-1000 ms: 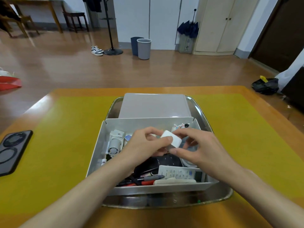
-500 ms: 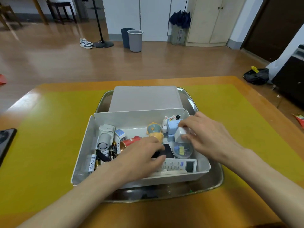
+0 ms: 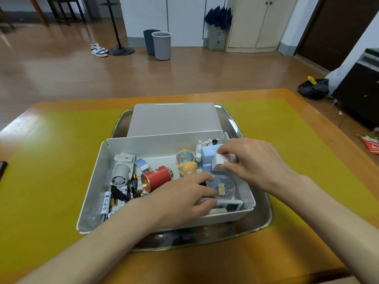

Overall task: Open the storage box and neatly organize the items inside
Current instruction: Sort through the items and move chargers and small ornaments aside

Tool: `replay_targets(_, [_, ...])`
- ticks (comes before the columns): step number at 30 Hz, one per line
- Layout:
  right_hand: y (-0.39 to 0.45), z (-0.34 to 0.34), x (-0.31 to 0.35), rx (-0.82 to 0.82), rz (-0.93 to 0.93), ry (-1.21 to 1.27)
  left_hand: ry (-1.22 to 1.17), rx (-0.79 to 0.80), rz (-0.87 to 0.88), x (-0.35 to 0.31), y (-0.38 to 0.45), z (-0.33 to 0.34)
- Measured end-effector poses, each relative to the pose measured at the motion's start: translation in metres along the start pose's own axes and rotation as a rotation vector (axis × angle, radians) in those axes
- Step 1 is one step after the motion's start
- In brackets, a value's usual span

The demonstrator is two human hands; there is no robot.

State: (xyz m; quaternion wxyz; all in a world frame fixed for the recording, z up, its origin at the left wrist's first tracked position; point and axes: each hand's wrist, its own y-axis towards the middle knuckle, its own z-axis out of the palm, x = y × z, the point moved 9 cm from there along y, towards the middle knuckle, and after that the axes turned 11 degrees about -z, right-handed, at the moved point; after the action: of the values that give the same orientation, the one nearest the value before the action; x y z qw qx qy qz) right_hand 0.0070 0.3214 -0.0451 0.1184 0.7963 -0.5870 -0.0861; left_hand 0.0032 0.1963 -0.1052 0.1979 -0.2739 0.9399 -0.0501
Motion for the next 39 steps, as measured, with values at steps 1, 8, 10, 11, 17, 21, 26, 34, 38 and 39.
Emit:
replay_targets(1, [0.001, 0.003, 0.001, 0.016, -0.012, -0.009, -0.006, 0.003, 0.003, 0.000, -0.001, 0.000])
replay_targets(8, [0.004, 0.028, 0.009, 0.136, -0.056, -0.061, -0.039, -0.059, -0.003, 0.014, -0.007, -0.015])
replay_targets(10, [0.005, 0.027, 0.007, 0.140, -0.045, -0.048, 0.014, -0.109, -0.074, 0.031, -0.012, -0.024])
replay_targets(11, [0.005, 0.023, 0.007, 0.132, -0.044, -0.042, 0.044, -0.122, -0.106, 0.039, -0.015, -0.027])
replay_targets(17, [-0.002, 0.016, 0.031, 0.205, -0.157, 0.006, 0.180, -0.022, -0.123, 0.039, -0.022, -0.020])
replay_targets(21, [-0.015, 0.031, 0.039, 0.344, -0.178, -0.028, 0.209, 0.042, -0.102, 0.035, -0.024, -0.012])
replay_targets(26, [-0.017, 0.030, 0.038, 0.364, -0.189, -0.054, 0.191, 0.107, -0.148, 0.043, -0.027, -0.003])
replay_targets(34, [-0.017, 0.033, 0.057, 0.380, -0.200, 0.082, 0.145, -0.071, -0.114, 0.057, -0.033, -0.045])
replay_targets(38, [-0.013, 0.040, 0.061, 0.424, -0.212, 0.104, 0.214, -0.082, -0.195, 0.076, -0.039, -0.057])
replay_targets(39, [-0.012, 0.043, 0.061, 0.434, -0.209, 0.107, 0.213, -0.061, -0.215, 0.077, -0.040, -0.054])
